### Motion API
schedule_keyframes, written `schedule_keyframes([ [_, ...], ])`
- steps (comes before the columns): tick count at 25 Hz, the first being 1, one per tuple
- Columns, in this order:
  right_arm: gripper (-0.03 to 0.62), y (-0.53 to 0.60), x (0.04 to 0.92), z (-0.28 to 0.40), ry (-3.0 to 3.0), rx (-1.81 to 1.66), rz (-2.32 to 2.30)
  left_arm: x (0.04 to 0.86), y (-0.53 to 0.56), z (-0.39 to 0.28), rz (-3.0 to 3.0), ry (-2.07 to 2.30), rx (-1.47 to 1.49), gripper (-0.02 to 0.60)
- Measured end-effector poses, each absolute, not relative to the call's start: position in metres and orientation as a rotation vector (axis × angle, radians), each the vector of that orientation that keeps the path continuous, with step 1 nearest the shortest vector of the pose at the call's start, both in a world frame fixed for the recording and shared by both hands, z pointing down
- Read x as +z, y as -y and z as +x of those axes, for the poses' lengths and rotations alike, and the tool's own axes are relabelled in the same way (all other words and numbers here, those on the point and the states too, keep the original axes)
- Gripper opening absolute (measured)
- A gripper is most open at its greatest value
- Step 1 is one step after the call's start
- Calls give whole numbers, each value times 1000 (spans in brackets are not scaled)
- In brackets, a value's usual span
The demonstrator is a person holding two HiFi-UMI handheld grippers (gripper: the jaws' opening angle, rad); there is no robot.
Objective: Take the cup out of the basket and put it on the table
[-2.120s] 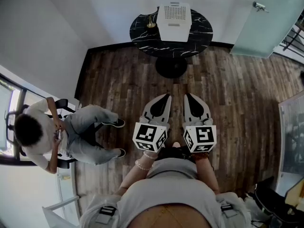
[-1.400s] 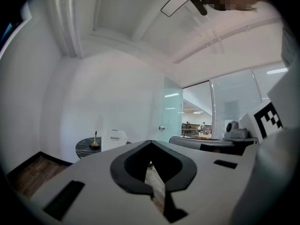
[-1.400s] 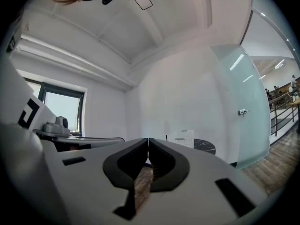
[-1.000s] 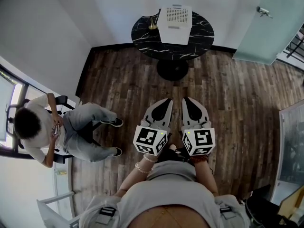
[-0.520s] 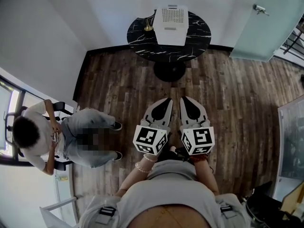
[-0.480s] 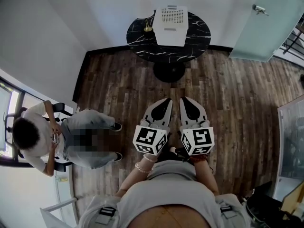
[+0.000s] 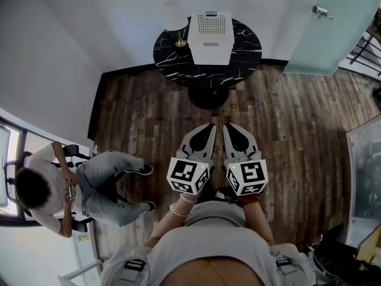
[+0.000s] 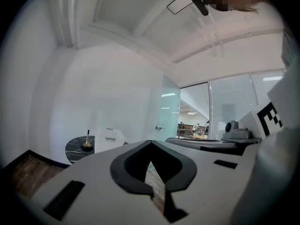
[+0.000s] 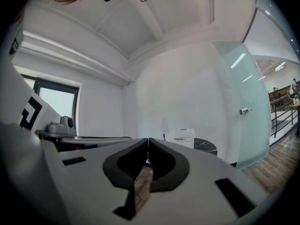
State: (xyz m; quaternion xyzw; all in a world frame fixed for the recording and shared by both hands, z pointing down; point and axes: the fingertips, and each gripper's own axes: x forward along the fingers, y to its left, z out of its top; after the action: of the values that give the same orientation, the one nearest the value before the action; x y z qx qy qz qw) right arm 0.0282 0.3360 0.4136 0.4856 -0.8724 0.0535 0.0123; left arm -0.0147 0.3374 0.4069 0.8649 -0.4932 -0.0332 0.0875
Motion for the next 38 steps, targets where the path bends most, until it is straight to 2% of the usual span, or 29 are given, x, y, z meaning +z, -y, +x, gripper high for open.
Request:
schedule_keyframes([
  [16,12,-271,415,-9,2671,179,1613,409,-269,-52,2628,1372,-85,6],
  [38,12,-232,415,-51,2648,180,1595,417,-233,-95,2593,1372,-71,6],
])
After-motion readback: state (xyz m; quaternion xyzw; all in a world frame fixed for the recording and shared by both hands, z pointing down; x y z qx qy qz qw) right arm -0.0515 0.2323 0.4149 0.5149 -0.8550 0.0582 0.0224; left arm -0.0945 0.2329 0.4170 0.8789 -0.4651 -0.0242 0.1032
